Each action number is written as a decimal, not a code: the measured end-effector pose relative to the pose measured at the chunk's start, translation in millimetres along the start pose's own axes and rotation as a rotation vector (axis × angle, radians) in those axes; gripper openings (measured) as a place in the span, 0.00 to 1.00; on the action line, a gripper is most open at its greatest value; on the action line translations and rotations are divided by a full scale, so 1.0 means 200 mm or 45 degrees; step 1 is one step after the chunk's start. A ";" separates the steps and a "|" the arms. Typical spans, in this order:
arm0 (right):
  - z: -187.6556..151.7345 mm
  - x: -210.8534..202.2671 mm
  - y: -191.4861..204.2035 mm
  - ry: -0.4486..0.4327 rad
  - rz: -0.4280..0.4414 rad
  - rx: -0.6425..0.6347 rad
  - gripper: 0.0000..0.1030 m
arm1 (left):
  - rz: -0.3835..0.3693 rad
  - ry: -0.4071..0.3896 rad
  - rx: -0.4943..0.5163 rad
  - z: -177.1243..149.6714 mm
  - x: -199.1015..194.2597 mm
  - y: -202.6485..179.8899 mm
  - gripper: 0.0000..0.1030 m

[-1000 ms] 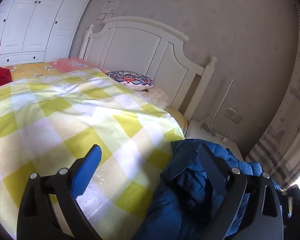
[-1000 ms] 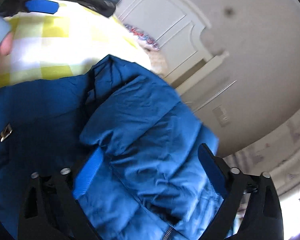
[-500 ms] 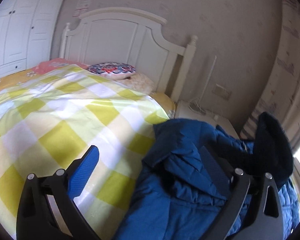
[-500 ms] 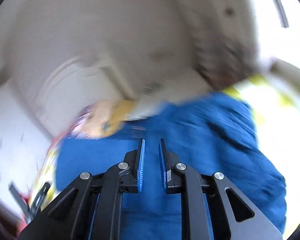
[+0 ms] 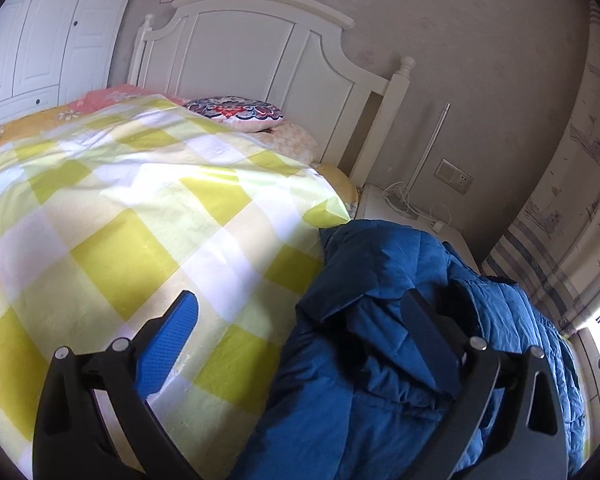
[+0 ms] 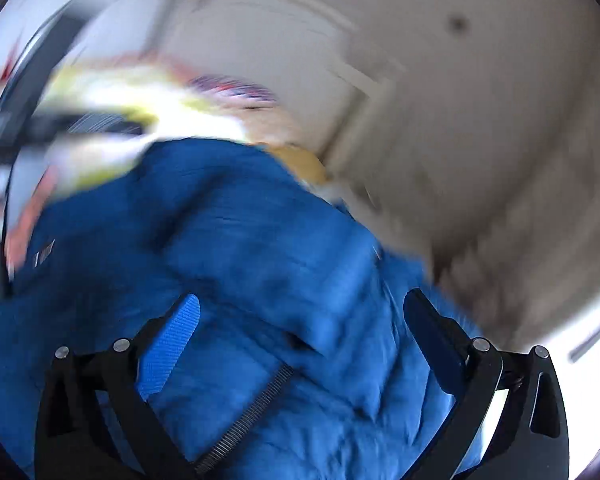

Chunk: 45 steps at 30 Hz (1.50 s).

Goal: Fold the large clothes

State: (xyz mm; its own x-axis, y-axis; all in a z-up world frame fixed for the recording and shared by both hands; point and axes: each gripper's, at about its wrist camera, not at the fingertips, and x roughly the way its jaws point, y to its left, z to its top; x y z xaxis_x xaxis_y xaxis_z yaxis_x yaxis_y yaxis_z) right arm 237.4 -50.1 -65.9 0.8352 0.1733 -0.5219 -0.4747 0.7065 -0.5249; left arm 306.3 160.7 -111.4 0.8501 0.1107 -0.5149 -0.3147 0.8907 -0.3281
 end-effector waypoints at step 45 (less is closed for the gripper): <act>-0.85 0.11 -1.09 -0.069 0.323 1.504 0.29 | 0.011 0.027 0.008 -0.01 0.00 0.01 0.97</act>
State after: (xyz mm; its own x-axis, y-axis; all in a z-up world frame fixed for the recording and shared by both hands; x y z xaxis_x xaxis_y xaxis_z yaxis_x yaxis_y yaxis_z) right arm 312.0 -316.5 -76.2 0.7789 0.4066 -0.4775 -0.1040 0.8346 0.5410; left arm 306.3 161.3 -113.0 0.8382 0.1086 -0.5344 -0.3190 0.8925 -0.3188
